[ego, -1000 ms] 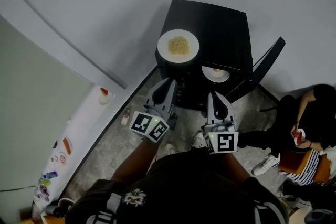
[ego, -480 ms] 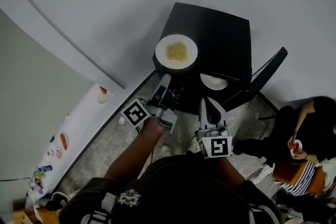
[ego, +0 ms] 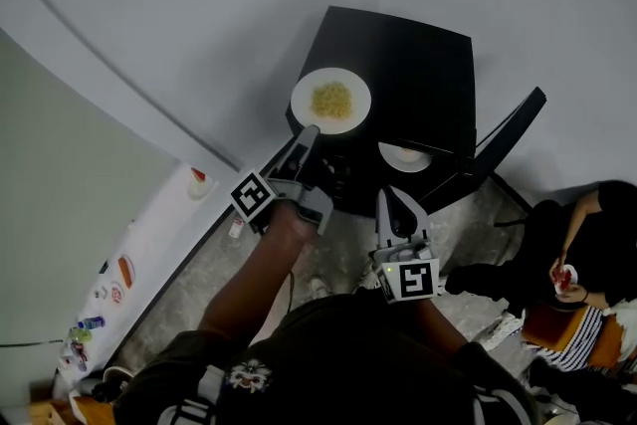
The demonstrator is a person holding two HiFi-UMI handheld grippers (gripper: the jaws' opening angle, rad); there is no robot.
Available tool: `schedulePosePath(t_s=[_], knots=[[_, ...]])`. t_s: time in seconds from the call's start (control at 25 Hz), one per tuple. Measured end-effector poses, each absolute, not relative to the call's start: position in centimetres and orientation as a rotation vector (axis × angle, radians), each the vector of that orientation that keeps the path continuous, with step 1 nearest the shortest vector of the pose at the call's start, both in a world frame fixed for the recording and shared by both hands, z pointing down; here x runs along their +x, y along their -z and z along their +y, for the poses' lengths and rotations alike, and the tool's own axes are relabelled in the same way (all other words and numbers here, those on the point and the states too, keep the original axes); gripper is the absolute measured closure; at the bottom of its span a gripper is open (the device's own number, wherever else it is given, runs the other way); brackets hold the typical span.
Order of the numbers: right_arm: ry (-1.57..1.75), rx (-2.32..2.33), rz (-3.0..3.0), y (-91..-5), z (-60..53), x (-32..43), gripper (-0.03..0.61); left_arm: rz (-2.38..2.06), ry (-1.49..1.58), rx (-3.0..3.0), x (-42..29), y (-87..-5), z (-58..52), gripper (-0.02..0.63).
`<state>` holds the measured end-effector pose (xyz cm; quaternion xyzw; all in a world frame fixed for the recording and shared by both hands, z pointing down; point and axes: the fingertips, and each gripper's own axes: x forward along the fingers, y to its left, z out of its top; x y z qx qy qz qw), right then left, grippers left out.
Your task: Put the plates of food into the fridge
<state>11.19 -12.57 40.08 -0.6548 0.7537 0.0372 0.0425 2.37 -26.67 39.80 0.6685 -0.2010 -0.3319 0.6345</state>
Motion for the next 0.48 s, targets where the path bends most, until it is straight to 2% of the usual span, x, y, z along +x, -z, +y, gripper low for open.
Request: schedulePosePath(t_s=[0.48], knots=[[-0.079, -2.06, 2.261, -40.8, -11.9, 14.3, 0.554, -0.467, 0.74, 1.484, 4.0, -39.8, -27.6, 0.465]])
